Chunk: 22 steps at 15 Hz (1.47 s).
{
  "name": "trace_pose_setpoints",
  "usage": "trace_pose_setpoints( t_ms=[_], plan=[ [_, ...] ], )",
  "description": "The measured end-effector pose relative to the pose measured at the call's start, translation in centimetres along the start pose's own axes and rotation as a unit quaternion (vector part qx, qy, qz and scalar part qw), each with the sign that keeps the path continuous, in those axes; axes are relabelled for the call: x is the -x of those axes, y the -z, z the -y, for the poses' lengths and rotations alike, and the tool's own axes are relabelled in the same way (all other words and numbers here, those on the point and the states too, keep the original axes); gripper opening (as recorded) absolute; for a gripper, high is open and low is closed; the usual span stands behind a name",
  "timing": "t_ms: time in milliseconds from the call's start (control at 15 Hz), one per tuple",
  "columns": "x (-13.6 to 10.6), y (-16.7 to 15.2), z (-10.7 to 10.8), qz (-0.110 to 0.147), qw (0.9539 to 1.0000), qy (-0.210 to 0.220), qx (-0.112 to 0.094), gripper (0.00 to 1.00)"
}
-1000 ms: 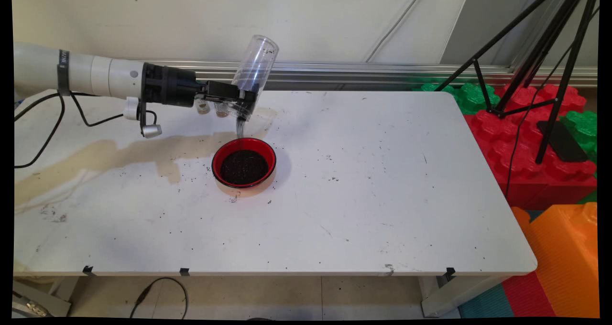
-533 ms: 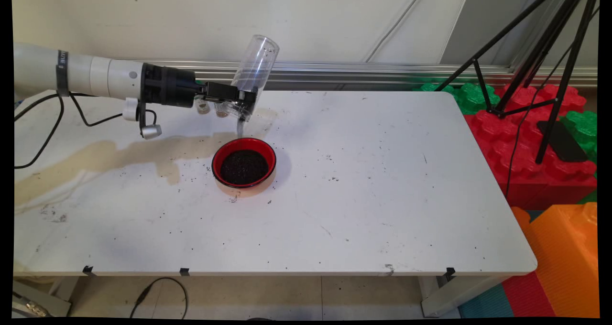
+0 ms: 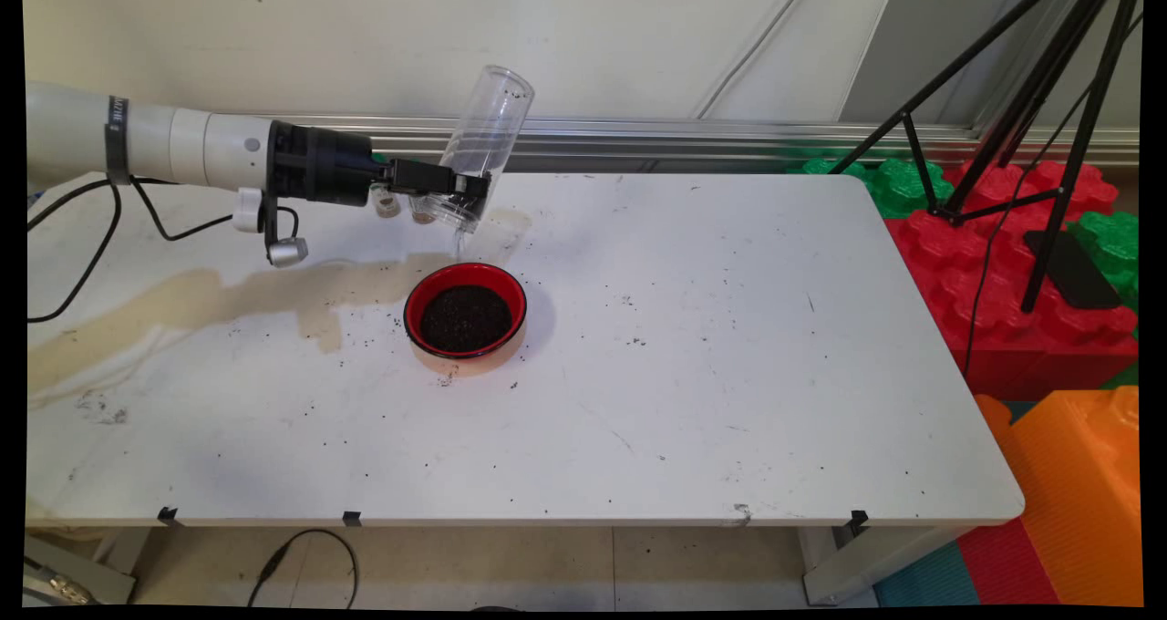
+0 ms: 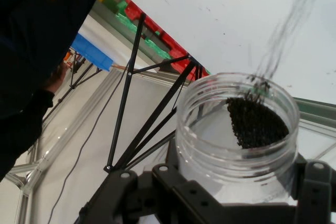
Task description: Pour the black seasoning powder in the red bowl
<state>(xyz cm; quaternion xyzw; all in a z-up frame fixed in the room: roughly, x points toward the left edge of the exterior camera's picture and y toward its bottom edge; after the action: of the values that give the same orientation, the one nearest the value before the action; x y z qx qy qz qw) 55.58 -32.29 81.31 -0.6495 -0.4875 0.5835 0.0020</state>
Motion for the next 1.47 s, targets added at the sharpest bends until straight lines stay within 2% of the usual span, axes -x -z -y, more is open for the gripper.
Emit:
trace_pose_setpoints(
  t_ms=[733, 1467],
  plan=[
    [-0.11, 0.18, 0.31, 0.001, 0.9994, -0.034, -0.008, 0.00],
    [-0.40, 0.52, 0.42, 0.002, 0.9968, -0.079, -0.014, 0.00]
  ],
)
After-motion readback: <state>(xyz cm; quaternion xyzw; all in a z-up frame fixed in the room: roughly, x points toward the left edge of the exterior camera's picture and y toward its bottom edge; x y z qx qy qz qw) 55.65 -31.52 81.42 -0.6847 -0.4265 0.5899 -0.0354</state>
